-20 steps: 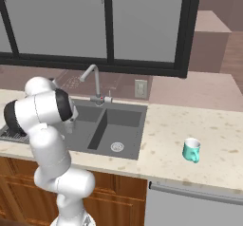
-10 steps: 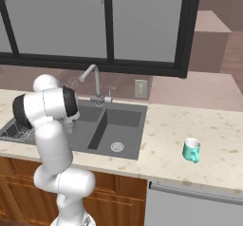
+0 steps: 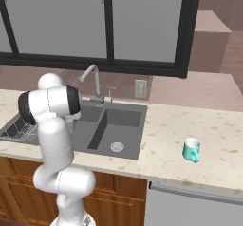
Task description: Move any existing items from the left basin to the right basin for drying. Then move the mug from the counter to the left basin of the sink for washing.
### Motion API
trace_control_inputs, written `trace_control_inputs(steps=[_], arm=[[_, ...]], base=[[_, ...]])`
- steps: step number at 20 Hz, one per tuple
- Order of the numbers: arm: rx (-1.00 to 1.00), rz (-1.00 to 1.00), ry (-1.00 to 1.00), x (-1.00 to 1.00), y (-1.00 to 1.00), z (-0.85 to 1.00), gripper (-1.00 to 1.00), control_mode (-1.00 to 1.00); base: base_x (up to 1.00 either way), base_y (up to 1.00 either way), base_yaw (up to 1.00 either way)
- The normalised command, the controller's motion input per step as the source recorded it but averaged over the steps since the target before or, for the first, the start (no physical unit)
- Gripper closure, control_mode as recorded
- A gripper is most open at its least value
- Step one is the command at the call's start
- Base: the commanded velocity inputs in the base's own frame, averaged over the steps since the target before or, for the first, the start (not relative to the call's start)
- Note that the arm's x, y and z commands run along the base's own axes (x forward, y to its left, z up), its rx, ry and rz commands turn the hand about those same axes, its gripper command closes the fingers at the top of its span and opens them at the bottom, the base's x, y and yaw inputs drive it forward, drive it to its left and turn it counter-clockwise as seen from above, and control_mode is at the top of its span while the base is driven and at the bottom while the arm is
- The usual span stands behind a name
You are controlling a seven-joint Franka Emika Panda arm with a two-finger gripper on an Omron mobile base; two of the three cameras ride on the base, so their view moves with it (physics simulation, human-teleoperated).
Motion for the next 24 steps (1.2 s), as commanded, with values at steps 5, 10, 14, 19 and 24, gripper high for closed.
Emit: trace_control_inputs(steps=[5, 10, 14, 19, 24], arm=[[0.0, -0.01, 0.0, 0.1, 0.01, -0.1, -1.0, -1.0], [0.0, -0.01, 0.0, 0.11, 0.06, -0.08, -1.0, -1.0], [0.0, -0.01, -0.01, 0.09, 0.08, -0.07, -1.0, -1.0], [0.0, -0.01, -0.01, 0.09, 0.07, -0.06, -1.0, -1.0], [0.0, -0.01, -0.03, 0.07, 0.03, -0.05, -1.0, -1.0]], base=[[0.0, 0.0, 0.0], [0.0, 0.0, 0.0], [0.0, 0.0, 0.0], [0.0, 0.0, 0.0], [0.0, 0.0, 0.0]])
